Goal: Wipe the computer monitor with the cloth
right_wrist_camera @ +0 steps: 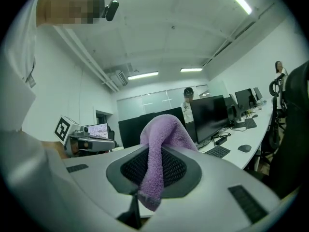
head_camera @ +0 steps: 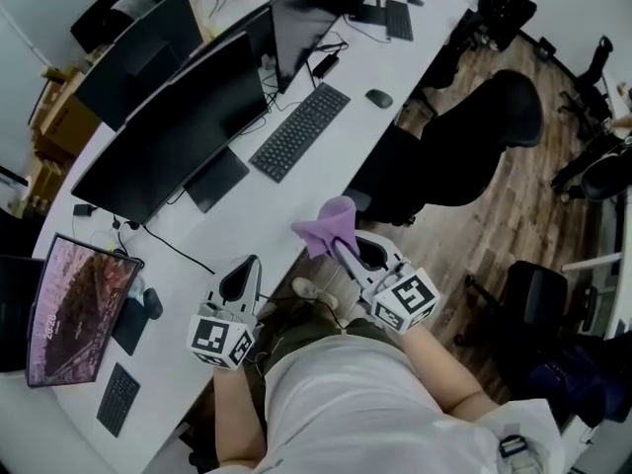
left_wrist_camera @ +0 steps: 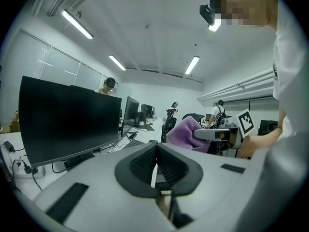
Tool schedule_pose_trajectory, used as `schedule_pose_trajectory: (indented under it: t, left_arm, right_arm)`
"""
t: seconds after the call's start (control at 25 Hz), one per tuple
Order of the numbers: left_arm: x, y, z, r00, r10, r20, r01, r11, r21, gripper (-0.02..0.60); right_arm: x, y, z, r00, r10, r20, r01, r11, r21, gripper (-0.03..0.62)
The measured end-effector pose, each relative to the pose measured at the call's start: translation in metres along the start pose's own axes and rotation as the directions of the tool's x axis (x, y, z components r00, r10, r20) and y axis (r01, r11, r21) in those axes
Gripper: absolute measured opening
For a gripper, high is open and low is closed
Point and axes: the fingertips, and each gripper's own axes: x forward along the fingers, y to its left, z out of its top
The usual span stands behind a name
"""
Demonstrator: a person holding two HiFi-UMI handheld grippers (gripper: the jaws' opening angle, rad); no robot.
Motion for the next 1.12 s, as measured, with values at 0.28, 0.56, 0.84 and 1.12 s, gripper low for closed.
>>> schedule_pose_trajectory:
  t: [0.28, 0.56, 0.84, 1.12]
  left_arm:
    - [0.051, 0.077, 0.026, 0.998, 0.055, 0.039, -0.055, 0.998, 0.001, -0.003]
    - [0.069, 0.147, 0.043, 0.992, 0.09, 0.083, -0.087, 0.995, -0.045, -0.003]
    - [0.052, 0.193, 0.042, 0.971, 0.217, 0.096, -0.207, 0.973, -0.104, -0.003]
    - [0.034, 0.209, 0.039, 0.935, 0.352, 0.045, -0.348, 0.934, -0.079, -0.003]
  right_arm:
    - [0.086, -0.039, 0.026, 0.999, 0.026, -0.034, -0.028, 0.997, -0.072, 0.058]
    - [0.18, -0.055, 0.048, 0.996, 0.087, -0.026, -0.09, 0.988, -0.122, 0.058]
    - [0.253, -0.042, 0.08, 0.981, 0.191, -0.018, -0.191, 0.963, -0.19, 0.06]
    - [0.305, -0.021, 0.115, 0.953, 0.303, 0.009, -0.293, 0.927, -0.233, 0.061]
